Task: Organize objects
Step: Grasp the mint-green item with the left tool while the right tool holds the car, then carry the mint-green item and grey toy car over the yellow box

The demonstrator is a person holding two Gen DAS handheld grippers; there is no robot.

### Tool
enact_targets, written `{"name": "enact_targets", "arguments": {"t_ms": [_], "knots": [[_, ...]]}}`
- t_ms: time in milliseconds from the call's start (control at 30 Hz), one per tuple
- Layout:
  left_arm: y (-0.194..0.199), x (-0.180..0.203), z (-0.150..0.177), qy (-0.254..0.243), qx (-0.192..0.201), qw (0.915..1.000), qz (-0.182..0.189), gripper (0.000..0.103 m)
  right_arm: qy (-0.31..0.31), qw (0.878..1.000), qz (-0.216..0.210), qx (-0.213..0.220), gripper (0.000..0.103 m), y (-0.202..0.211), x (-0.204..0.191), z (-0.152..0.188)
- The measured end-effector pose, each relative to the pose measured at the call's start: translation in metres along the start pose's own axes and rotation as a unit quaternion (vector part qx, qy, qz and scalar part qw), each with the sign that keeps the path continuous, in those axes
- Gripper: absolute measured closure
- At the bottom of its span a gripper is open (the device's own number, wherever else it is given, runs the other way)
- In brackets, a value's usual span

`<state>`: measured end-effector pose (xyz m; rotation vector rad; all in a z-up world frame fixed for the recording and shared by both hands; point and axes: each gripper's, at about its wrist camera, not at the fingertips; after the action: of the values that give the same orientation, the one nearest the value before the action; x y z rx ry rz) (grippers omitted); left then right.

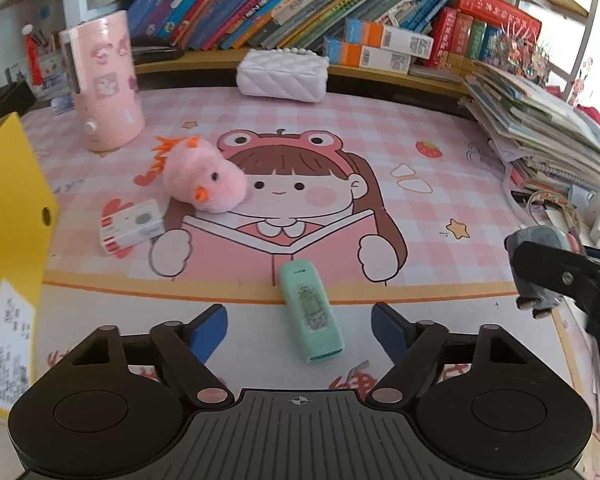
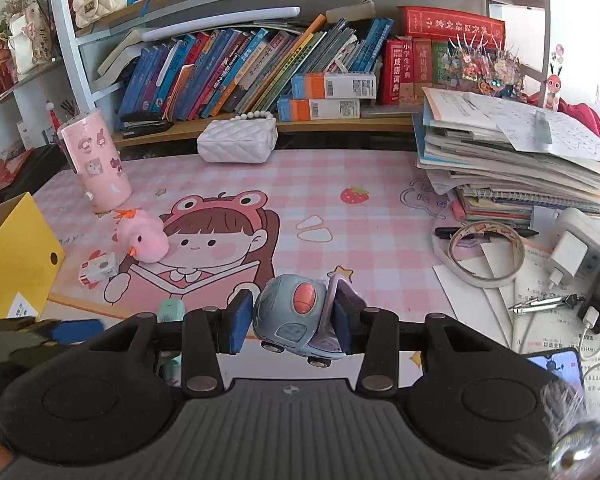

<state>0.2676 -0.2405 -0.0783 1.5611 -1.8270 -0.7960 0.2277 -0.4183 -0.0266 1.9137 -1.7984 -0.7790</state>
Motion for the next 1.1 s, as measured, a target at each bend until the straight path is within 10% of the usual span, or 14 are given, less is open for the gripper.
{"name": "enact_targets", "arguments": {"t_ms": [367,1100], "knots": [[-0.024,0.007,-0.005,-0.034,-0.019,0.9989,-0.025,0.080,0.016,1.000,0.000,-0.012,0.063,0.000,-0.003,0.004],[0.084,-0.066,0.019,0.034,0.059,0.9974,0.024,0.080,0.047,0.998,-0.008,-0.031,0.063,0.011,-0.068,0.019]]}}
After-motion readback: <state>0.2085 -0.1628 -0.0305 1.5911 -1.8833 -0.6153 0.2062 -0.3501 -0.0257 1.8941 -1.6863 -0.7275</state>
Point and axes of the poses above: each gripper's, at about its wrist camera, not at the fingertips, and y roughly against the way its jaws point, x to its right, z to its underside, and after that the axes turned 1 degree about x, right-handed
